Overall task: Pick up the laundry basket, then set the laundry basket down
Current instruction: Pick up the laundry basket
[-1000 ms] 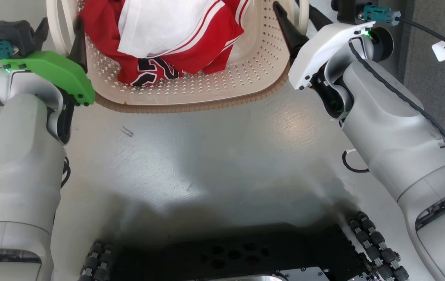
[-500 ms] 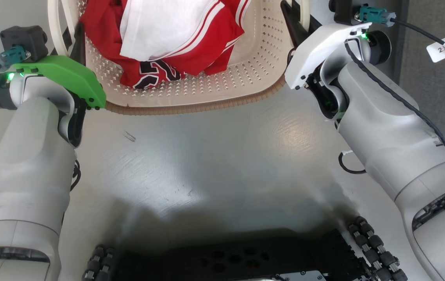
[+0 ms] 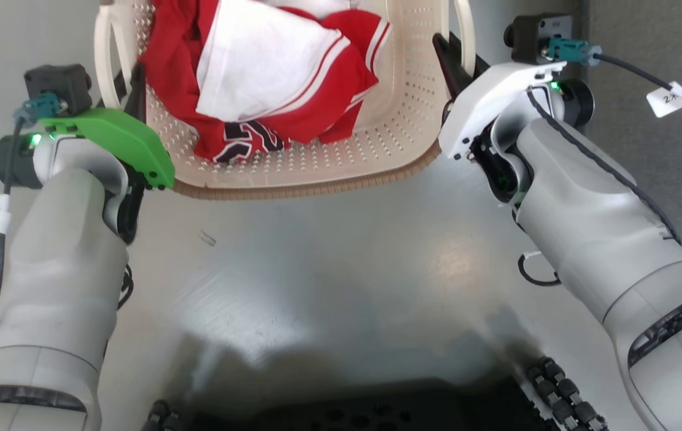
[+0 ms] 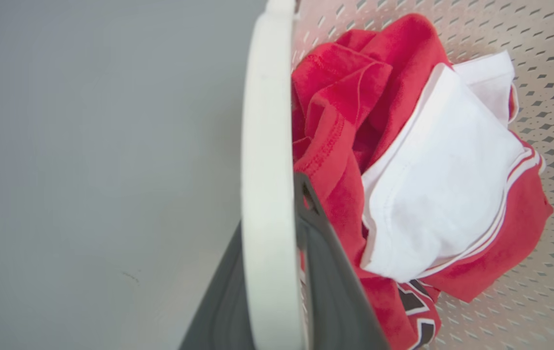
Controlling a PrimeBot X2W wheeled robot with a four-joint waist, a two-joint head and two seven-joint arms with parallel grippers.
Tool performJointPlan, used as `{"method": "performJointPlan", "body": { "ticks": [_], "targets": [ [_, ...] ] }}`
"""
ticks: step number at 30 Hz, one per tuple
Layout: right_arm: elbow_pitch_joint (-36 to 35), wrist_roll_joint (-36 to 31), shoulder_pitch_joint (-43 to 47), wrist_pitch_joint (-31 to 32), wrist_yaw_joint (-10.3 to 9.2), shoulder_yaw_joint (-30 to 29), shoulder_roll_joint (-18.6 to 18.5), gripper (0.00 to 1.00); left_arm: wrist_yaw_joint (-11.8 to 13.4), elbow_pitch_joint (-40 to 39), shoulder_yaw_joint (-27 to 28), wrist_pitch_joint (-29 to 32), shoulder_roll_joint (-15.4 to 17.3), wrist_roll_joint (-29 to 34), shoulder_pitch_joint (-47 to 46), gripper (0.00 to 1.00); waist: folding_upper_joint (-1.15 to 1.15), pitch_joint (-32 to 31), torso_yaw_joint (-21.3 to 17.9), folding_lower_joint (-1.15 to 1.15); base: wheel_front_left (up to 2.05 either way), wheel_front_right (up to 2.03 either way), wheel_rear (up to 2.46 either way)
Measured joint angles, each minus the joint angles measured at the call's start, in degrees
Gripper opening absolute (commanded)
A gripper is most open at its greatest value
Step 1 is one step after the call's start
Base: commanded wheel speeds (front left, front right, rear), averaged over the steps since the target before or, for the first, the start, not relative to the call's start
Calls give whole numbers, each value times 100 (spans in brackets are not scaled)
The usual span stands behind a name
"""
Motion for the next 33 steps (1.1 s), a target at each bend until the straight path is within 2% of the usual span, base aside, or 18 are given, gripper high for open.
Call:
{"method": "performJointPlan", "body": {
  "ticks": [6, 33],
  "targets": [
    [138, 135, 222, -14, 52, 82, 46, 0, -1, 180, -88, -1, -42, -166, 210, 0, 0, -405, -27, 0, 0, 0, 0],
    [527, 916, 1582, 679, 200, 573, 134, 0, -9, 734, -467, 423, -281, -834, 1563, 0, 0, -2662, -166, 0, 0, 0, 0]
  ]
}}
